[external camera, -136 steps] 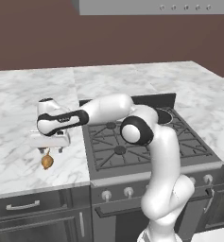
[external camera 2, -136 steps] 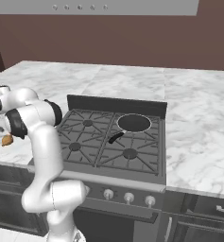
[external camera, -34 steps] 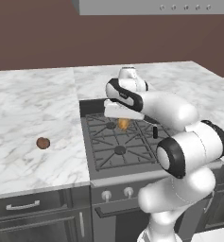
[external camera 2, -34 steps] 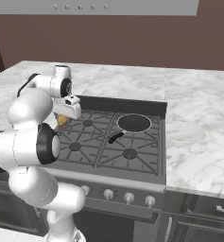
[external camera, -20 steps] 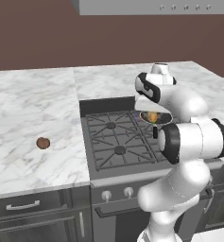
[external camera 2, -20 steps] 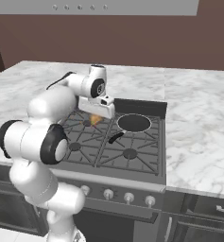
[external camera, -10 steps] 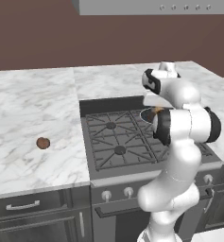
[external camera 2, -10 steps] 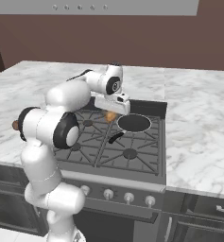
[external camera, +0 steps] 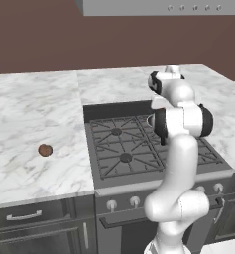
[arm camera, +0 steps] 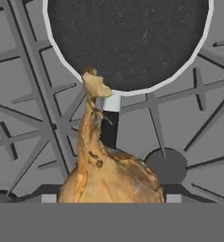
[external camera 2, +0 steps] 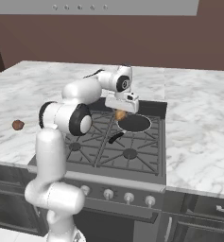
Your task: Put the onion and potato in the pan. Then turn on the rear right burner and set the heat to medium.
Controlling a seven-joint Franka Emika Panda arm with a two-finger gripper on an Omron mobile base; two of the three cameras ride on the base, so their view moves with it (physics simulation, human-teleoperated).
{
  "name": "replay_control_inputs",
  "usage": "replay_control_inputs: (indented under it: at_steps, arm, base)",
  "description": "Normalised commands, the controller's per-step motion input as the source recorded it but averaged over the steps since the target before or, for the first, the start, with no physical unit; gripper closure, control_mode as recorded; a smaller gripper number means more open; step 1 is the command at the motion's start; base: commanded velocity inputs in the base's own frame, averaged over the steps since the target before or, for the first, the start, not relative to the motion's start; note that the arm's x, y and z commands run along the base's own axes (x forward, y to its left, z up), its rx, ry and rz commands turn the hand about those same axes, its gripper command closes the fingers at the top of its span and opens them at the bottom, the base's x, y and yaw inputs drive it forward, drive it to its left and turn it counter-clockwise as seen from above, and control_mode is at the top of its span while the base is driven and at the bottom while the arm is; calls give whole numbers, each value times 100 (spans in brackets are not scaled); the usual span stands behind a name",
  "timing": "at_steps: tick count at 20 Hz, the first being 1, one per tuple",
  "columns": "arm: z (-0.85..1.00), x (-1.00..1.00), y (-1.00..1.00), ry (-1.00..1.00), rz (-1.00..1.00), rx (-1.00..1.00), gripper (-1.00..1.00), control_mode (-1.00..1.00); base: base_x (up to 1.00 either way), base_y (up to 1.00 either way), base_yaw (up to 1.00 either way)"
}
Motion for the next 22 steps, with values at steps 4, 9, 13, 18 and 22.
replay_control_inputs:
  at_steps: [4,9,13,18,22]
  arm:
    - [-25,51,-15,3,0,1,100,-100]
    - [-25,48,-11,0,0,4,100,-100]
    - [-25,36,-1,0,0,8,100,-100]
    - [-28,30,0,0,0,7,100,-100]
    - [-17,3,0,2,0,1,100,-100]
  base:
    - [0,0,0]
    - [0,0,0]
    - [0,0,0]
    - [0,0,0]
    - [0,0,0]
